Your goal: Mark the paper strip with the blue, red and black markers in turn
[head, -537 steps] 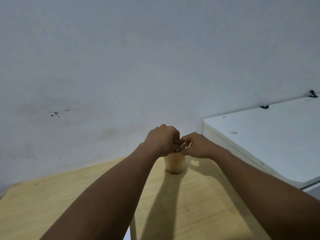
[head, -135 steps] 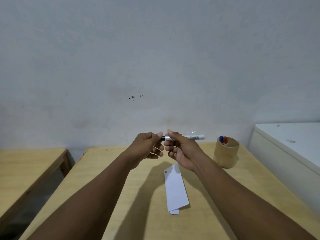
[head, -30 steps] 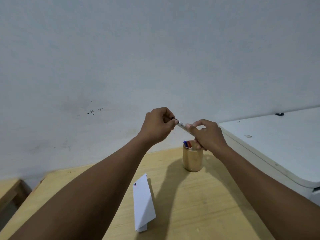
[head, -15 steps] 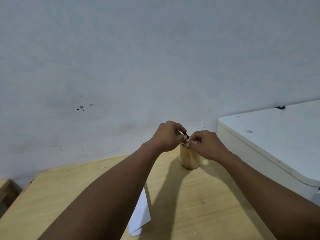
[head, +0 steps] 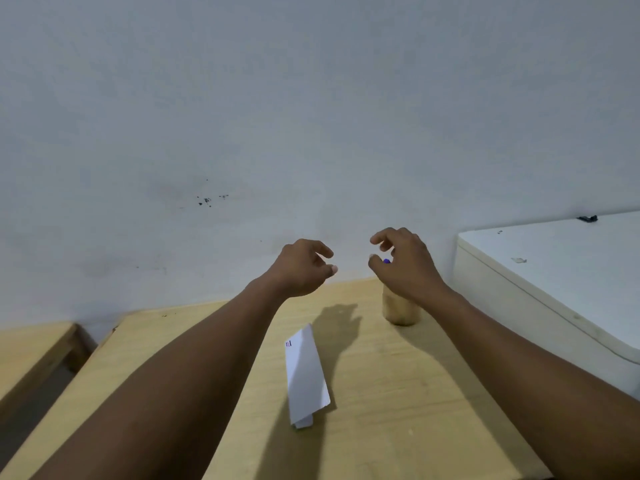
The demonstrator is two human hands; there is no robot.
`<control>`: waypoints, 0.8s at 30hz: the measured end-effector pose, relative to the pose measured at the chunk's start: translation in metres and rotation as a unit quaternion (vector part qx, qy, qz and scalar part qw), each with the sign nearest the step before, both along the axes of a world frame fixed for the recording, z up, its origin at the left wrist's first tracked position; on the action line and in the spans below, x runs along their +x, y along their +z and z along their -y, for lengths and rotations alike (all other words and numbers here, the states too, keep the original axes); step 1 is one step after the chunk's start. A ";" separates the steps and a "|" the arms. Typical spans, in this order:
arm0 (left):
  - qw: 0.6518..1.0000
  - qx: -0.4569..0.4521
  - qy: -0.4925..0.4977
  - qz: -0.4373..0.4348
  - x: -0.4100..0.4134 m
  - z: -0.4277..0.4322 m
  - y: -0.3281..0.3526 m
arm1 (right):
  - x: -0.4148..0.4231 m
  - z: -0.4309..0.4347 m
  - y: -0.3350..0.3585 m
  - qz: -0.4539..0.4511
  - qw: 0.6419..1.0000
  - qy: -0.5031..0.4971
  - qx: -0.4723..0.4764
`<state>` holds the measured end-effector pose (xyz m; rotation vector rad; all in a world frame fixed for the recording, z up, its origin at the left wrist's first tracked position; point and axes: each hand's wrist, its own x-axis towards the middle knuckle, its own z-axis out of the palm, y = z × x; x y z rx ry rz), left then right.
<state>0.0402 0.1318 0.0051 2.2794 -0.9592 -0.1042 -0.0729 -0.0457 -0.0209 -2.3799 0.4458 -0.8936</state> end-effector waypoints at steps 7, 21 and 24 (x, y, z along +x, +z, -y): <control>0.995 0.064 0.061 -0.052 0.014 -0.074 -0.019 | 0.033 -0.066 -0.011 -0.139 0.983 0.120 0.023; 0.988 0.084 0.083 -0.097 0.016 -0.115 -0.080 | 0.049 -0.103 -0.070 -0.256 0.954 0.153 0.022; 0.988 0.080 0.082 -0.101 0.016 -0.115 -0.086 | 0.049 -0.101 -0.073 -0.254 0.954 0.156 0.020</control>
